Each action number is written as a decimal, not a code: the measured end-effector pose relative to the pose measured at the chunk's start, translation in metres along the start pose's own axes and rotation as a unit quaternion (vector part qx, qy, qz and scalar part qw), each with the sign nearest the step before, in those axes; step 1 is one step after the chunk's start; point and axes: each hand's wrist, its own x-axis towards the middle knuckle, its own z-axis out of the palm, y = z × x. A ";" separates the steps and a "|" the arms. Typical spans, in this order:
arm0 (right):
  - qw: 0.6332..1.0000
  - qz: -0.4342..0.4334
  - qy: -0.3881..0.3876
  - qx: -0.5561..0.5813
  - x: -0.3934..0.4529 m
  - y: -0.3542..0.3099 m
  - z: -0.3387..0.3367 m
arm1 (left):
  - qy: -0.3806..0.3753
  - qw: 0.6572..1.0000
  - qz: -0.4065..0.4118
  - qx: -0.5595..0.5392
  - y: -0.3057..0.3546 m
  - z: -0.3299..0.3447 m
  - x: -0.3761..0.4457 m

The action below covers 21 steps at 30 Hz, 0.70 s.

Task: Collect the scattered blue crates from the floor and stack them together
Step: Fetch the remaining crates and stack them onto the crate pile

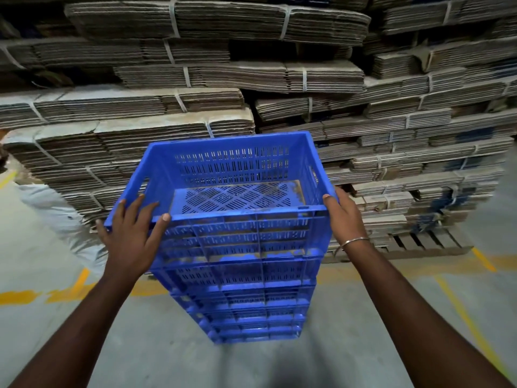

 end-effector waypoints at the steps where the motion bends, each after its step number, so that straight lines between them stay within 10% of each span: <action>1: 1.000 0.003 0.001 0.000 0.000 0.001 0.001 | -0.002 1.000 -0.001 0.004 0.000 0.000 0.000; 21: 0.992 0.000 0.111 -0.054 -0.030 -0.006 0.019 | -0.062 0.995 0.059 -0.051 -0.018 -0.012 -0.015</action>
